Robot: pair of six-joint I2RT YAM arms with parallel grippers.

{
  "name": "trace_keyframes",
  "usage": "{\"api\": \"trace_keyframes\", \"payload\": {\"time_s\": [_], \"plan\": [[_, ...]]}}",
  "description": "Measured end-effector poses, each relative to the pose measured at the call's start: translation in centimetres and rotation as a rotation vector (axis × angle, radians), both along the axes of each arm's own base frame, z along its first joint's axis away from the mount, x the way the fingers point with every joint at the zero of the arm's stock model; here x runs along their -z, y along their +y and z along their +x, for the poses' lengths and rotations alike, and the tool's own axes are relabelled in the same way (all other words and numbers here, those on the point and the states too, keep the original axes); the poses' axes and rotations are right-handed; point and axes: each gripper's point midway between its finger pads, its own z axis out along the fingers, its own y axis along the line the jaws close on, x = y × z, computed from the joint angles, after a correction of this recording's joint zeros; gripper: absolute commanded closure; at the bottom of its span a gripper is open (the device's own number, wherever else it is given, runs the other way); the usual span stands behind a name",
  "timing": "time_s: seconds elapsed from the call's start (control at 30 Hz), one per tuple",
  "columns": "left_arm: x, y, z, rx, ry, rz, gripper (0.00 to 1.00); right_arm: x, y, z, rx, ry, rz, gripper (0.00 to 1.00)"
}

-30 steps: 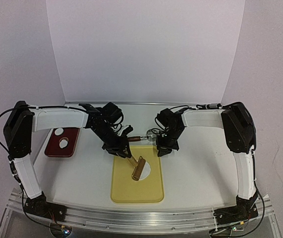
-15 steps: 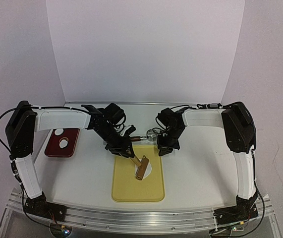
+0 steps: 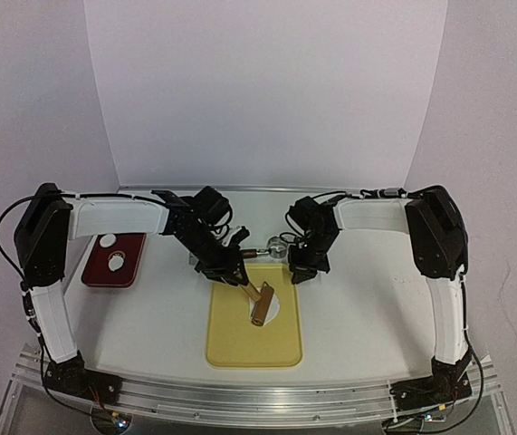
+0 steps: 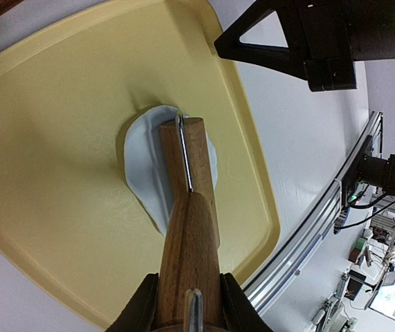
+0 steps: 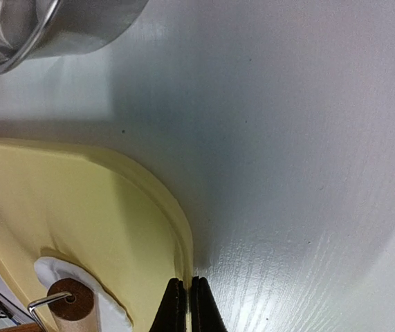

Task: Roll out the dumpling wrappers from the dough

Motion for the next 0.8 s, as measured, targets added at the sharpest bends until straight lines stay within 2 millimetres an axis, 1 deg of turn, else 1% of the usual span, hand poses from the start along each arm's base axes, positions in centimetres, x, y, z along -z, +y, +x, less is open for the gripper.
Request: {"api": "trace_keyframes", "payload": {"time_s": [0.2, 0.8], "plan": [[0.1, -1.1, 0.1, 0.007, -0.011, -0.017, 1.00, 0.0, -0.3, 0.2, 0.006, -0.001, -0.005, 1.00], [0.4, -2.6, -0.1, 0.006, -0.009, -0.054, 1.00, -0.1, -0.3, 0.3, 0.008, -0.003, -0.010, 1.00]]}}
